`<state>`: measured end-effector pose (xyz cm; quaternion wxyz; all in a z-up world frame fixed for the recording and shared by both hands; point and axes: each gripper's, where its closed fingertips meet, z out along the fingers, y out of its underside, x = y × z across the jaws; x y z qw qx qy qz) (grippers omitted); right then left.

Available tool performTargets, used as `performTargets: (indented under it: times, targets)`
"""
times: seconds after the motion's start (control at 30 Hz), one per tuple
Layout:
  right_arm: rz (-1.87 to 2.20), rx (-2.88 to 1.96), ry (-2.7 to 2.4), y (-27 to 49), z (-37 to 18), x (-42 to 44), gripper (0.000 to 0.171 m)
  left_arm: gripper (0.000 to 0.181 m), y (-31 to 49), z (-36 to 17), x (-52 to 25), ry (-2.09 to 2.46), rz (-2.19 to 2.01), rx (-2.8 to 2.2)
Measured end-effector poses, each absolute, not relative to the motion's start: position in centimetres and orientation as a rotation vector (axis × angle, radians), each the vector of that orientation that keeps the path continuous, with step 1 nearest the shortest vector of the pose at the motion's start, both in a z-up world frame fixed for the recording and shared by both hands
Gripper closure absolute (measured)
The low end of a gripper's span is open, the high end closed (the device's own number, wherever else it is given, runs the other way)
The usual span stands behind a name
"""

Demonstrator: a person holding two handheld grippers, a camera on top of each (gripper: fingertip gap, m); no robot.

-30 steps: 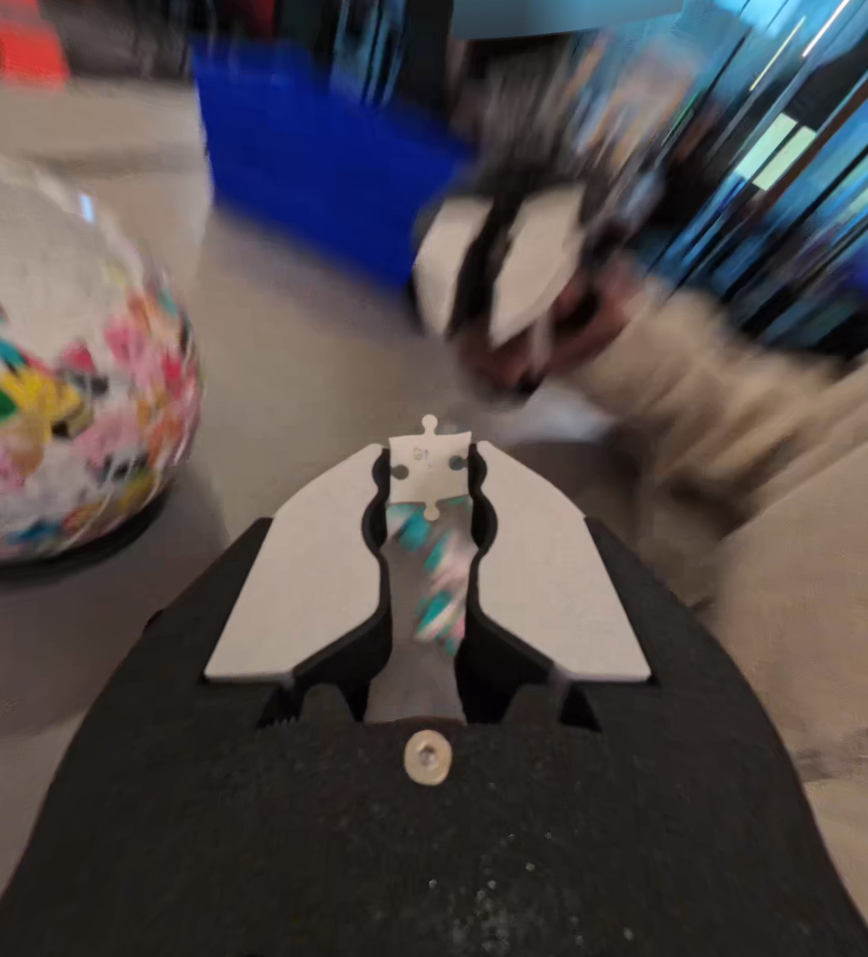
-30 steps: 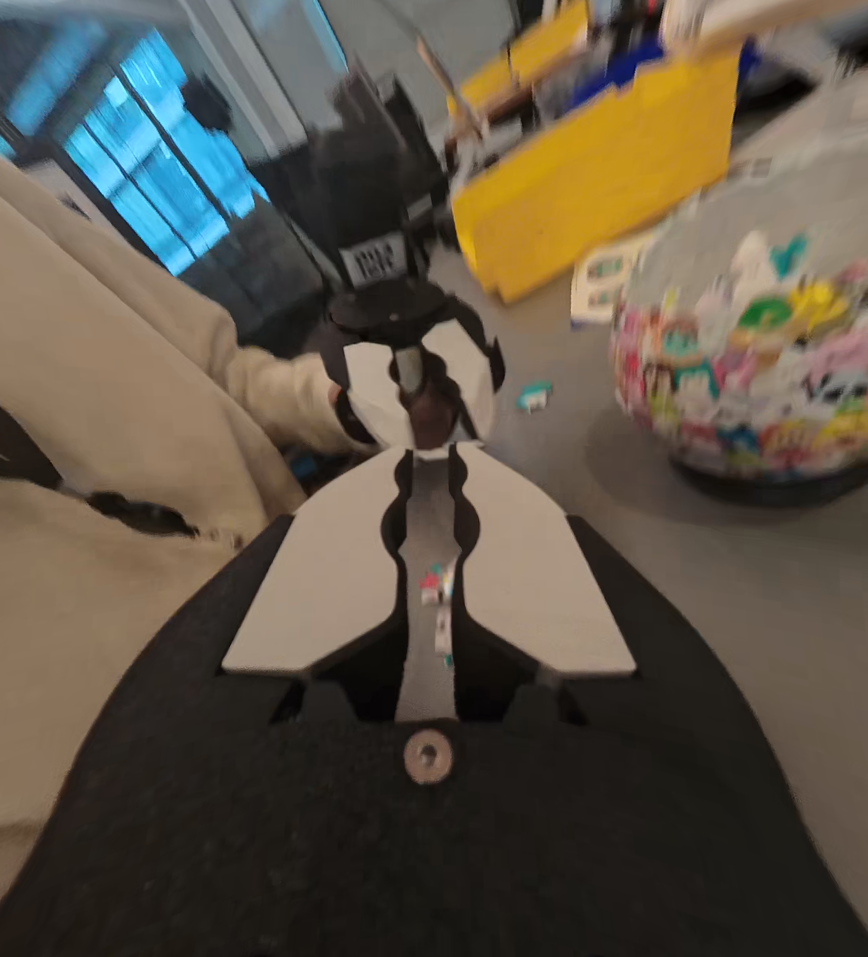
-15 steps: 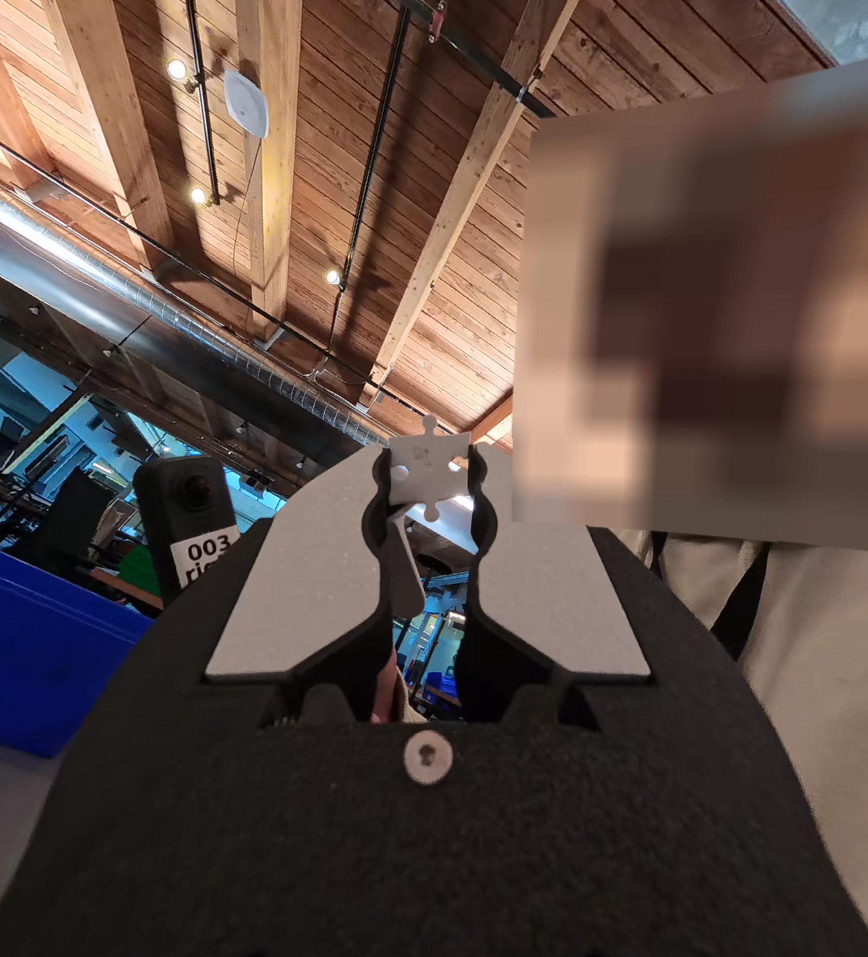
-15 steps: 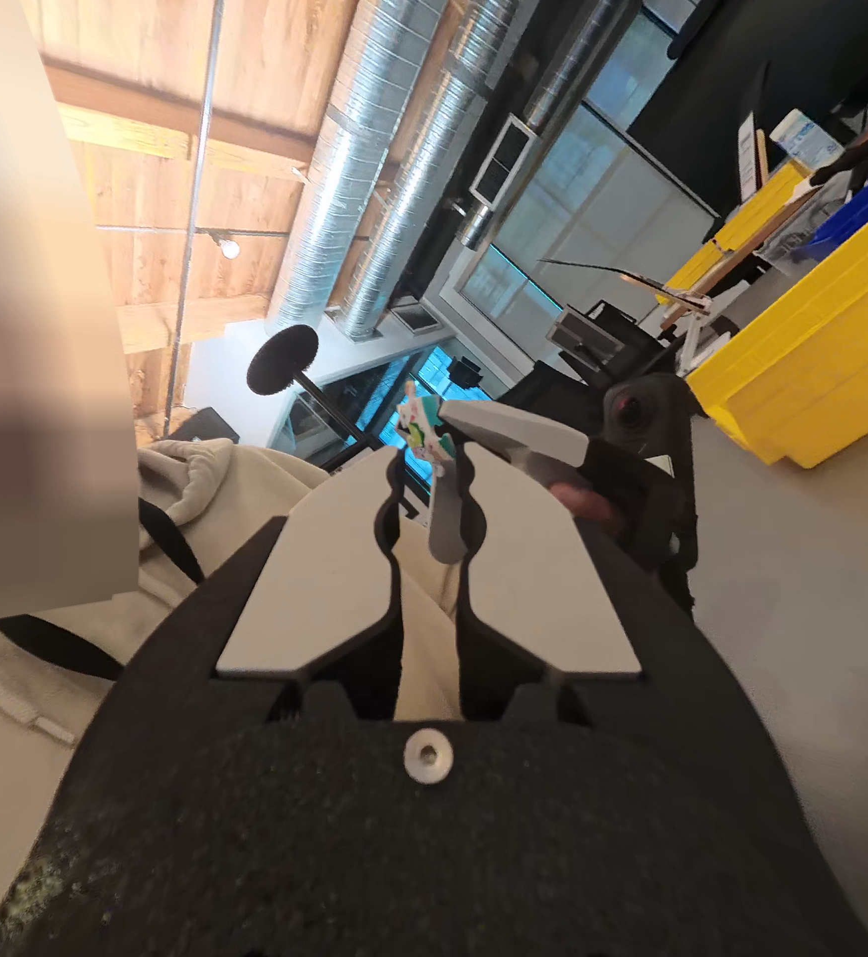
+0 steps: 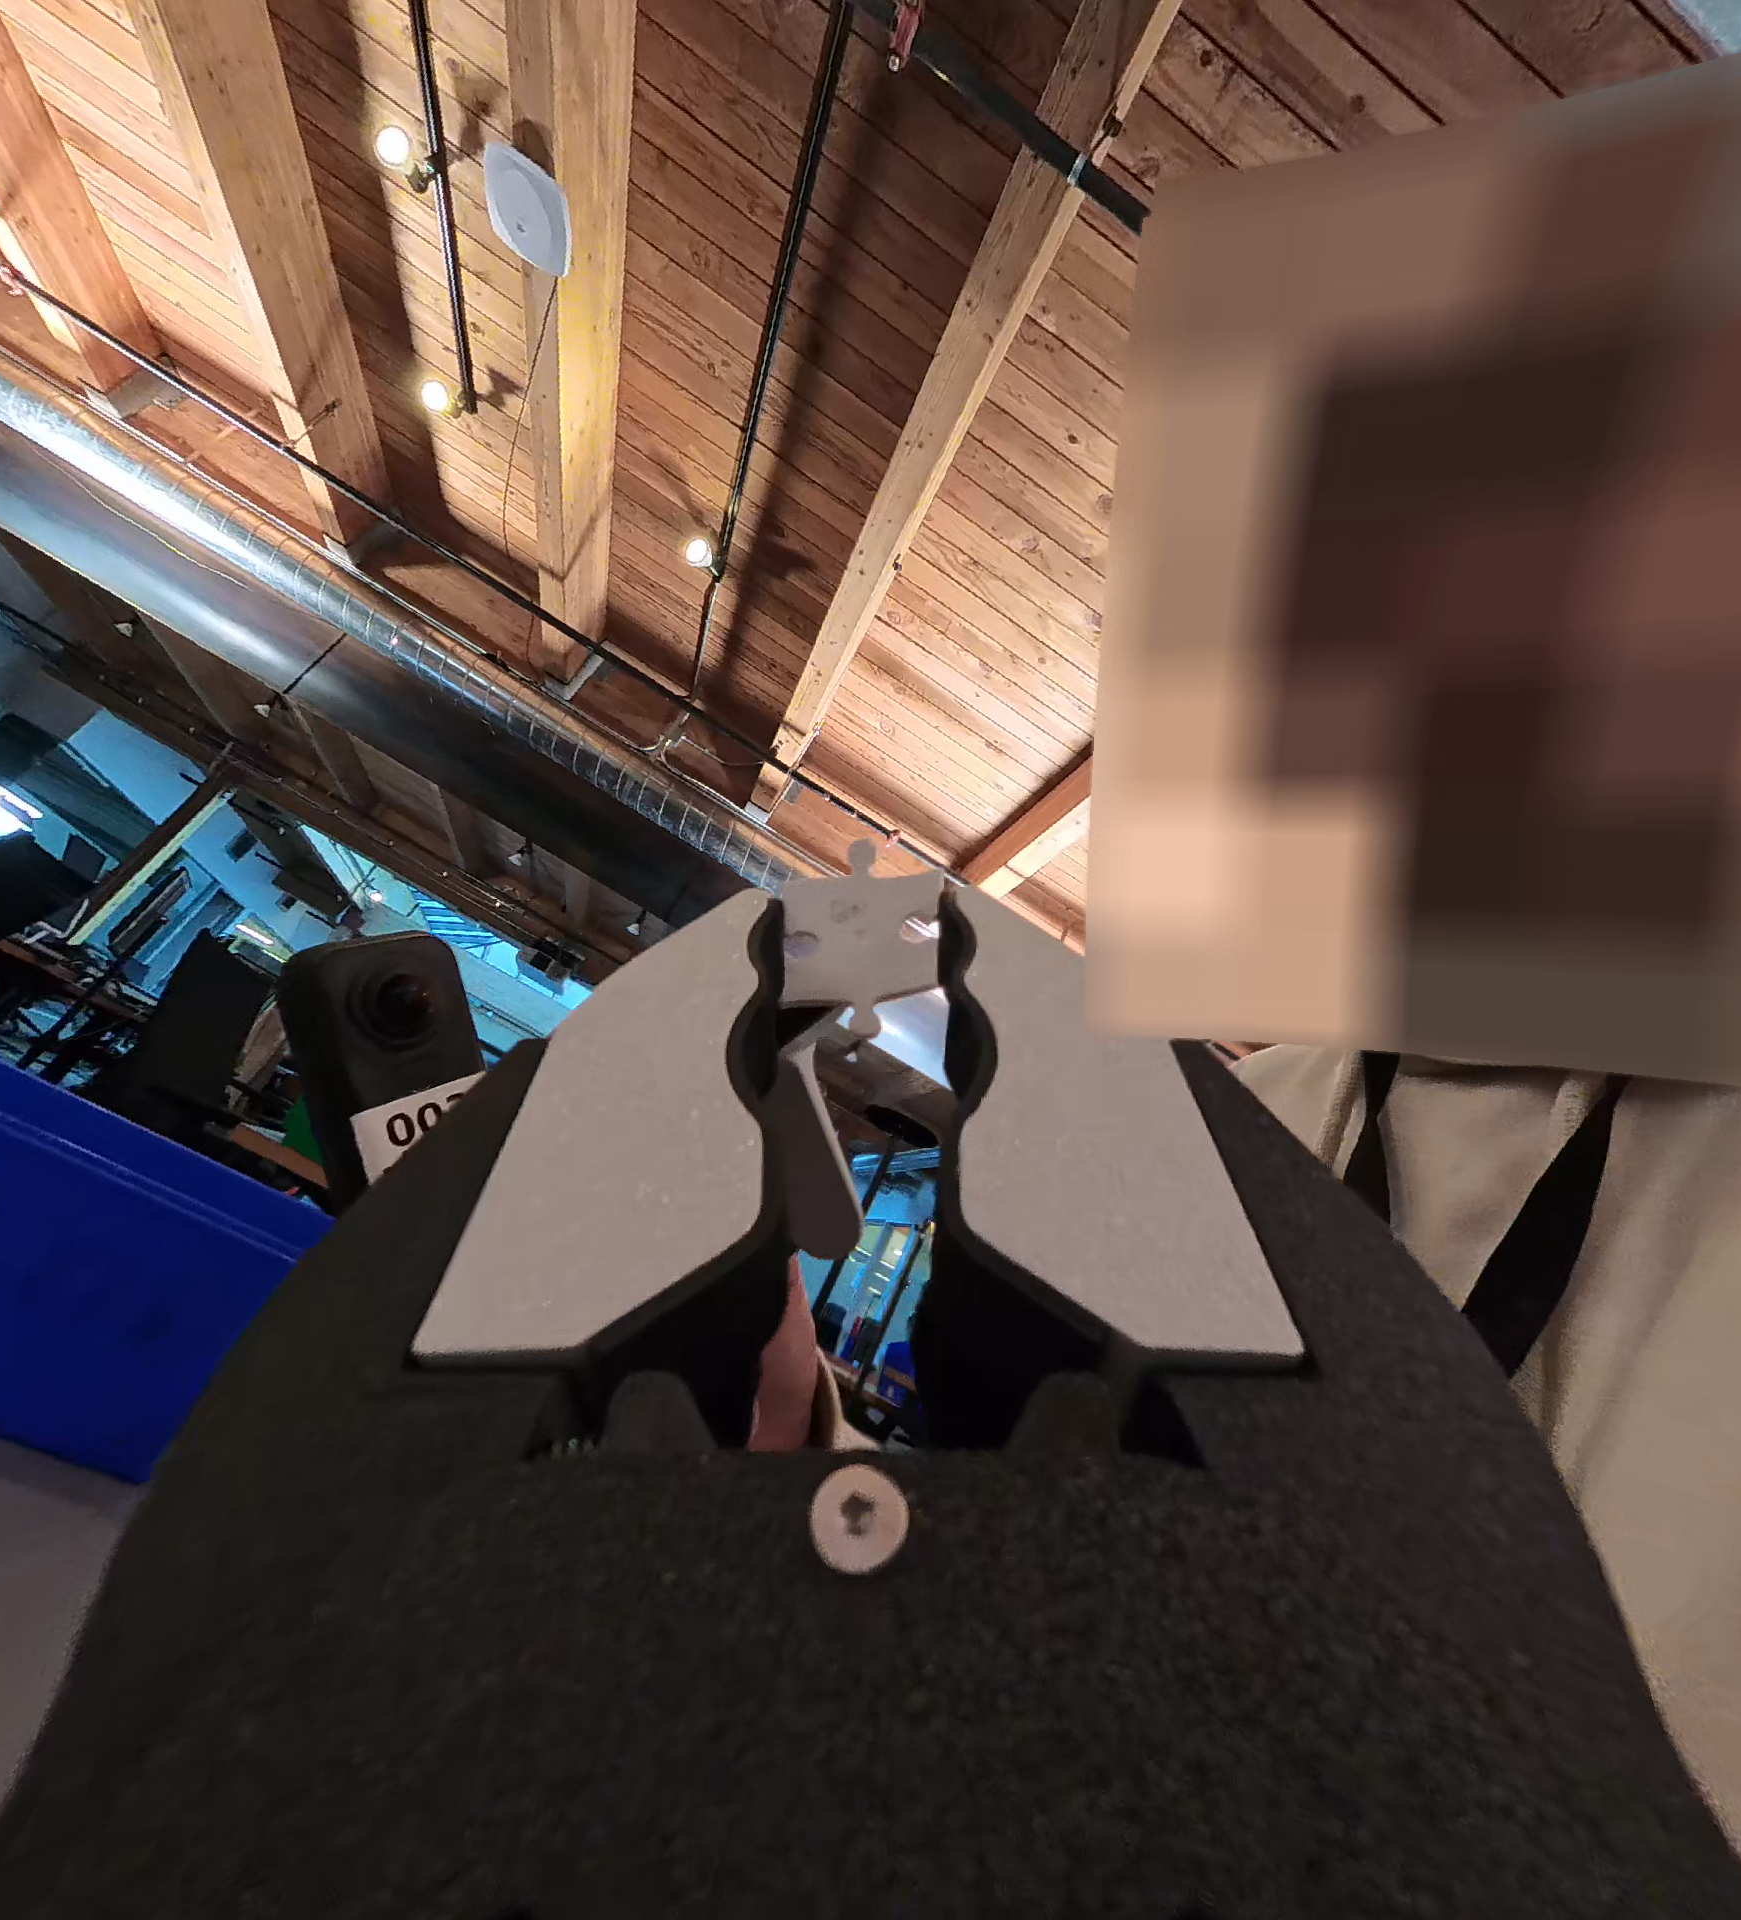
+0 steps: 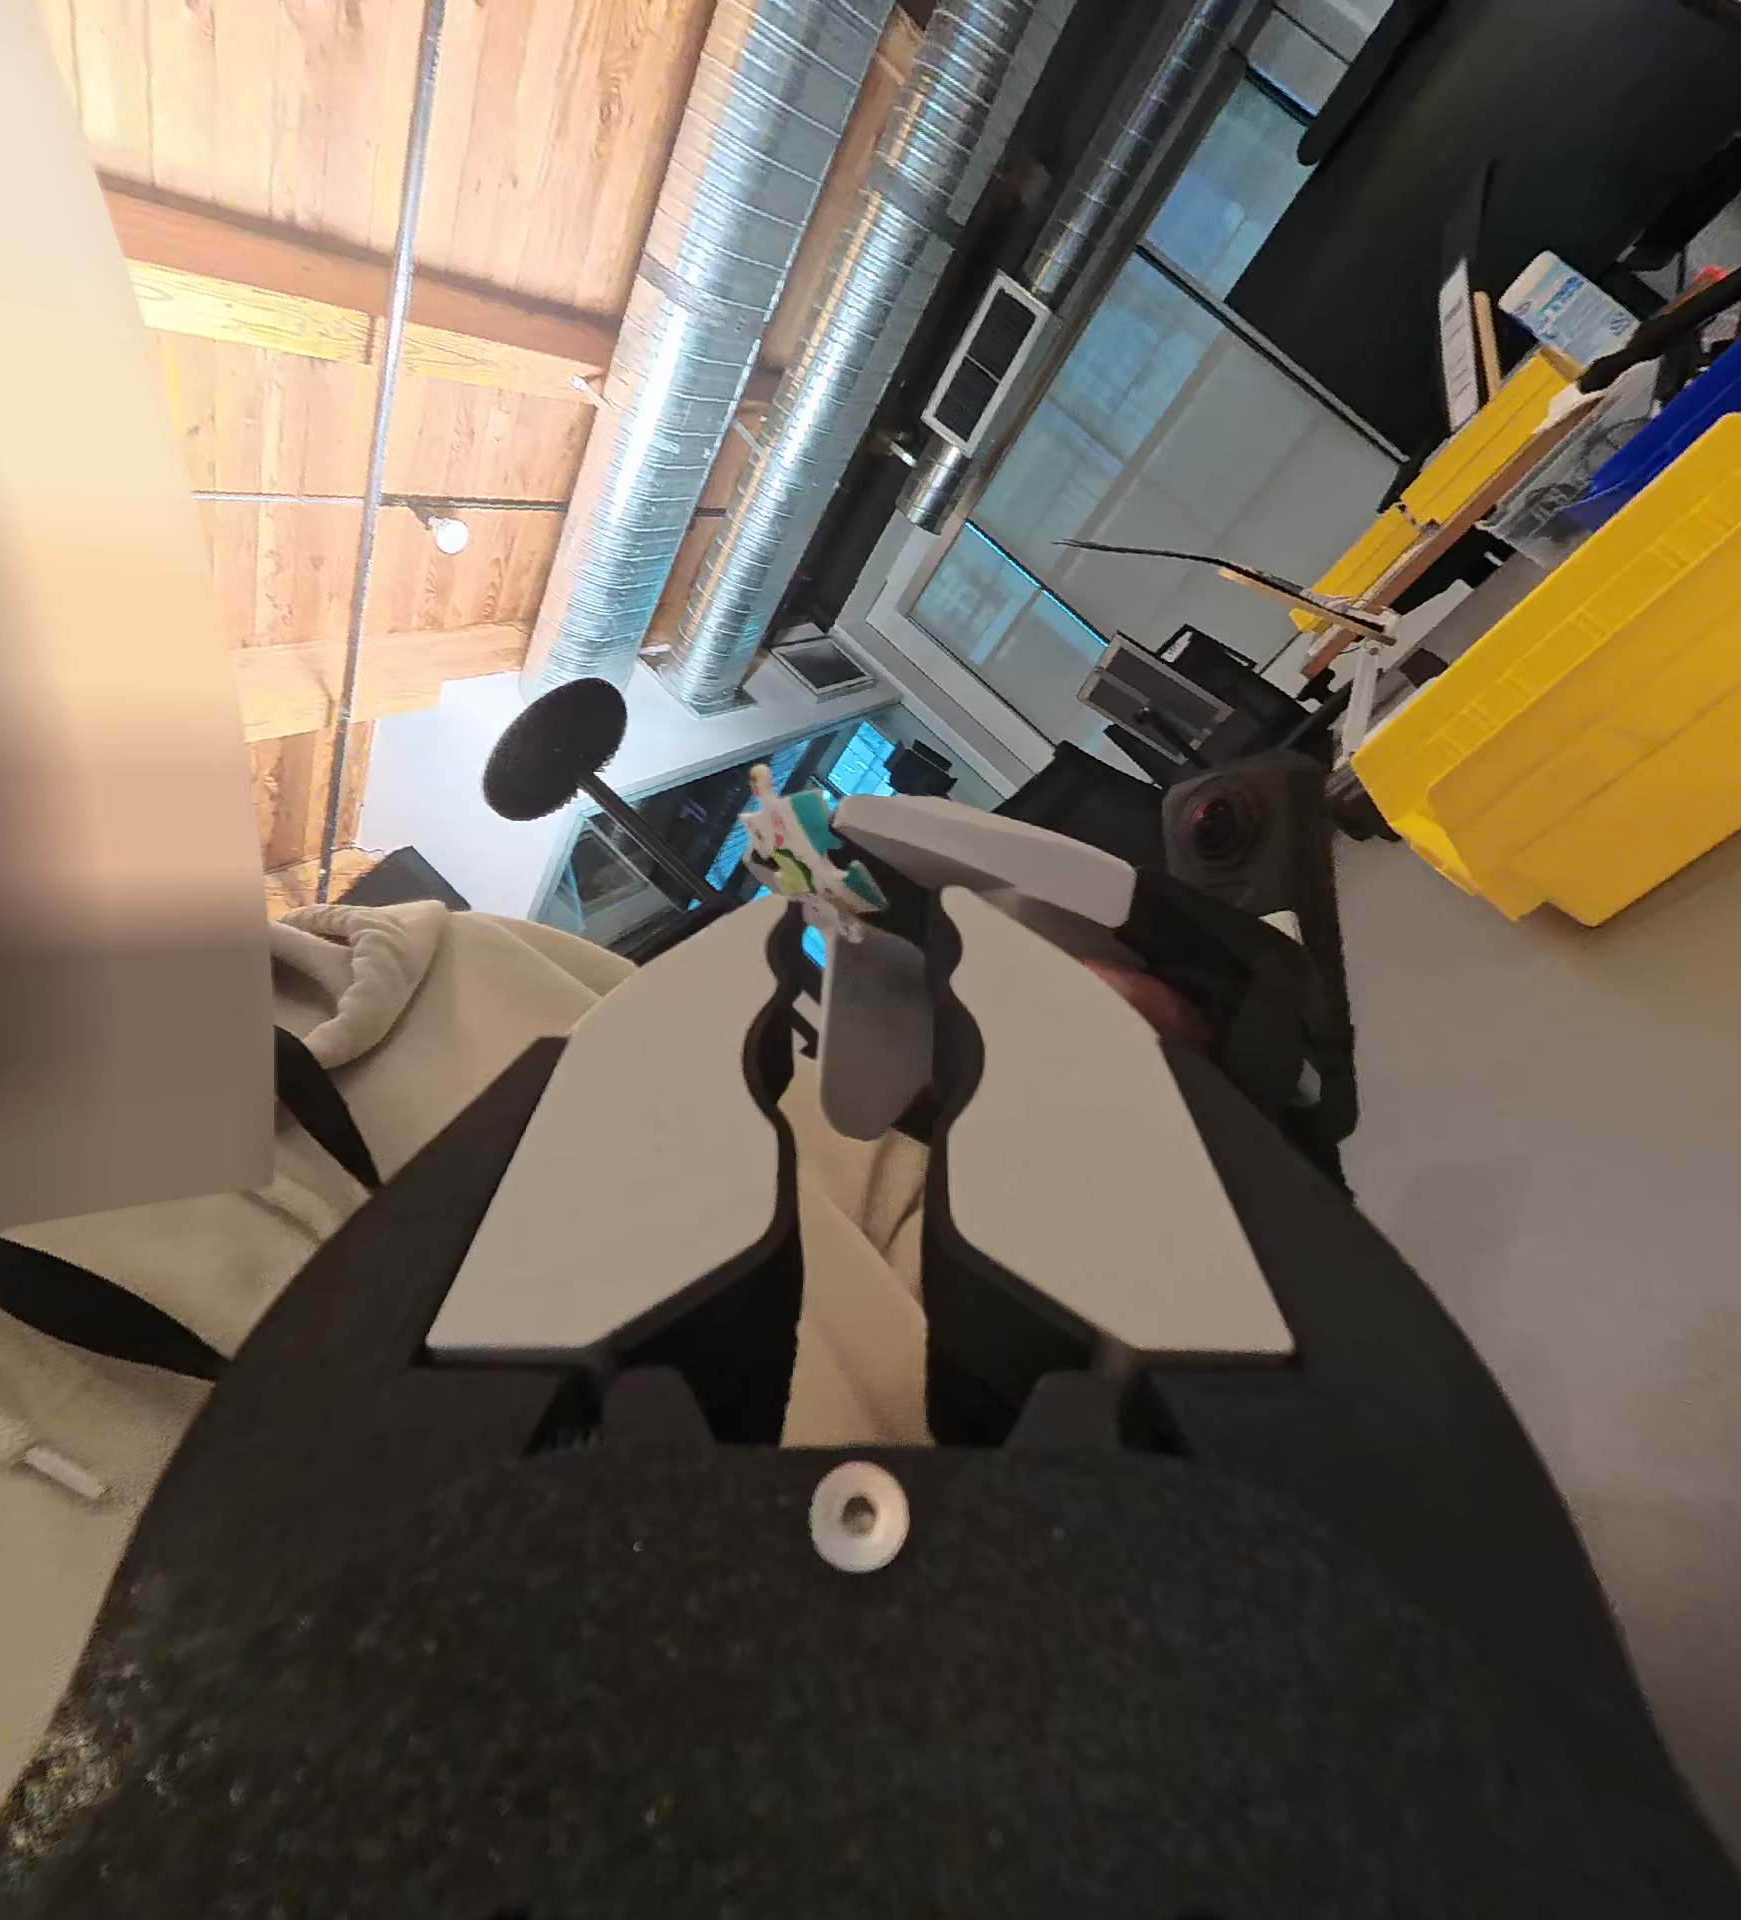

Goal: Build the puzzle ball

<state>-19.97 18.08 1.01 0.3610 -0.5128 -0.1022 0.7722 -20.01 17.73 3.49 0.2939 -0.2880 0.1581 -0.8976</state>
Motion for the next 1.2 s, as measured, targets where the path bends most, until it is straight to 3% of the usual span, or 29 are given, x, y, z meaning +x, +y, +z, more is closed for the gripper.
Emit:
performTargets:
  times: [0.03, 0.4, 0.53, 0.6, 0.77, 0.93, 1.03, 1.1, 1.2]
  targets:
    - [2.011, -1.294, -0.267, 17.9, 1.4, -19.9, 0.15, 0.153, 17.7, 3.4, -19.9, 0.431, -2.38, -0.777]
    - [1.995, -1.374, -0.33, 17.3, 0.5, -19.9, 0.165, 0.154, 17.5, 2.6, -19.9, 0.477, -2.365, -0.81]
    - [1.928, -1.43, -0.37, 17.3, 0.4, -18.4, 0.17, 0.172, 18.6, 1.9, -20.9, 0.439, -2.352, -0.813]
    - [1.812, -1.537, -0.454, 17.3, -0.3, -18.1, 0.17, 0.181, 18.5, 1.3, -20.6, 0.495, -2.293, -0.865]
    - [1.535, -1.776, -0.604, 19.0, -2.1, -15.0, 0.17, 0.181, 18.9, -0.3, -19.1, 0.625, -2.153, -1.032]
    - [1.015, -2.138, -1.119, 24.1, -4.1, -10.2, 0.169, 0.181, 21.3, -4.9, -17.0, 0.864, -1.761, -1.409]
    - [0.932, -2.291, -1.496, 26.5, -4.7, -10.4, 0.169, 0.172, 23.2, -6.0, -16.6, 0.941, -1.577, -1.529]
    - [0.974, -2.356, -1.706, 27.0, -5.1, -11.1, 0.169, 0.154, 24.6, -5.6, -16.5, 0.984, -1.458, -1.563]
    - [1.034, -2.368, -1.939, 26.6, -5.2, -12.0, 0.169, 0.152, 25.7, -4.7, -16.1, 1.119, -1.334, -1.603]
